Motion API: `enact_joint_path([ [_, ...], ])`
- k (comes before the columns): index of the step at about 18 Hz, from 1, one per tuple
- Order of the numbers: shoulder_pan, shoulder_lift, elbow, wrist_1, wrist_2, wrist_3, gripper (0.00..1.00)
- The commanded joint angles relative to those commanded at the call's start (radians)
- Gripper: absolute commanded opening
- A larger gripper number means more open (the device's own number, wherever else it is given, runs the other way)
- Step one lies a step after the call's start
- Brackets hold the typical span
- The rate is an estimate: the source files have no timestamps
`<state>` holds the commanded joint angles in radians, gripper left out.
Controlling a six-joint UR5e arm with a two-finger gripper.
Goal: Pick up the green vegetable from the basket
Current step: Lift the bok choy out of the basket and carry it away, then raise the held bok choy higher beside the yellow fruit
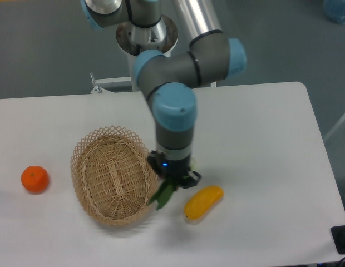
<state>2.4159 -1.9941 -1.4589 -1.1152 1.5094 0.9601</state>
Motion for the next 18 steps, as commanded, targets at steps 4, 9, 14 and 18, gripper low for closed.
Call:
enact_joint_path([
  [4, 0.055, -0.015, 0.026, -0.002, 0.023, 0.077, 0.21],
  [9, 0.141, -0.048, 0.038, -0.009, 0.074, 0.19, 0.23],
  [14, 0.176, -0.077, 0.077, -0.014, 0.068, 0.227, 0.23],
  [18, 0.184, -0.083, 0.086, -0.017, 0.063, 0.229, 0.23],
])
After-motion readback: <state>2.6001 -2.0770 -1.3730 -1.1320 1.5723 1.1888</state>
